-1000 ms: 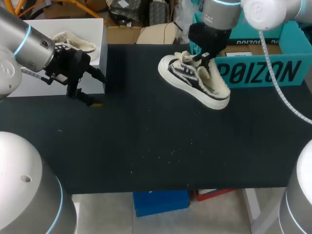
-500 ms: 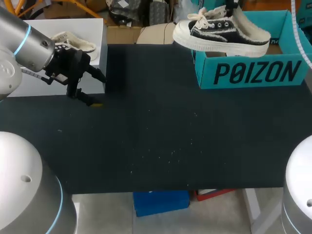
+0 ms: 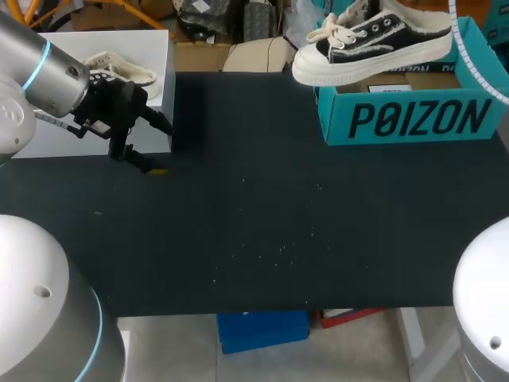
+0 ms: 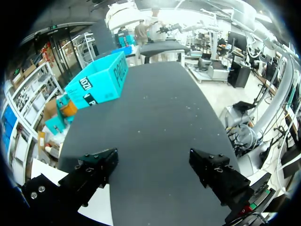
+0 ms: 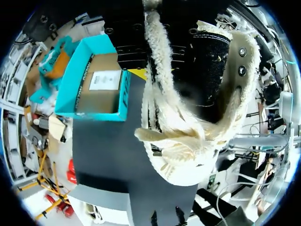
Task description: Take the shoe out of the shoebox, open the shoe tongue, remove and reinsert the insole, then place the shoe into the shoebox
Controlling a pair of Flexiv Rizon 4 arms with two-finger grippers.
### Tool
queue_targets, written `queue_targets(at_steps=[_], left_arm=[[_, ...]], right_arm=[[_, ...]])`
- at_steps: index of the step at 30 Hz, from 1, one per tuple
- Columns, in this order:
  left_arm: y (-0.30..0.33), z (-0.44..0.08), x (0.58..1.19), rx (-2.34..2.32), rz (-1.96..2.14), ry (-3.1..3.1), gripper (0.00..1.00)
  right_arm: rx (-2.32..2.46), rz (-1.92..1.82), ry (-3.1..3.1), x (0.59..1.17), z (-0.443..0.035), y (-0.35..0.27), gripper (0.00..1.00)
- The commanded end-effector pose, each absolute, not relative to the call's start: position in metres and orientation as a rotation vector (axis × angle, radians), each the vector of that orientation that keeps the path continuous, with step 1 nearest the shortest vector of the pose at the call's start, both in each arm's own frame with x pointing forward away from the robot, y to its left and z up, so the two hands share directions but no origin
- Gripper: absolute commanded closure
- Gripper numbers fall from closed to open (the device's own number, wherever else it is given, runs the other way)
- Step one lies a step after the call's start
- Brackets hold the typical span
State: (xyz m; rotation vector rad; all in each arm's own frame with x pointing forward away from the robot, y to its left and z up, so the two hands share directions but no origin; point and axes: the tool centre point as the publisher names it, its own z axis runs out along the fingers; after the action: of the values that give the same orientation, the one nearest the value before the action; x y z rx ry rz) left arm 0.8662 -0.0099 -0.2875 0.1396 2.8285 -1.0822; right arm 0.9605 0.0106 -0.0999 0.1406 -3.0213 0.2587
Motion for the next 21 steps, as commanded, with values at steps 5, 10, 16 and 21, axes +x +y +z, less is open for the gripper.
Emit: queue_targets(at_steps=[5, 10, 16, 21], left_arm=[[-0.010, -0.289, 0.866, 0.140, -1.080, 2.826, 0.00], [-0.010, -0.289, 0.866, 0.140, -1.080, 2.826, 0.00], [-0.010, -0.289, 0.866, 0.140, -1.080, 2.826, 0.00], [-0.010, -0.289, 0.866, 0.140, -1.080, 2.826, 0.00]], right_arm=[[0.201, 0.456, -3.044, 1.000, -0.118, -0.005, 1.00], [0.127, 0.375, -3.095, 1.033, -0.133, -0.021, 1.00], [0.121, 0.358, -3.124, 1.065, -0.146, -0.037, 1.00], [0.098, 0.352, -3.136, 1.087, -0.157, -0.054, 1.00]])
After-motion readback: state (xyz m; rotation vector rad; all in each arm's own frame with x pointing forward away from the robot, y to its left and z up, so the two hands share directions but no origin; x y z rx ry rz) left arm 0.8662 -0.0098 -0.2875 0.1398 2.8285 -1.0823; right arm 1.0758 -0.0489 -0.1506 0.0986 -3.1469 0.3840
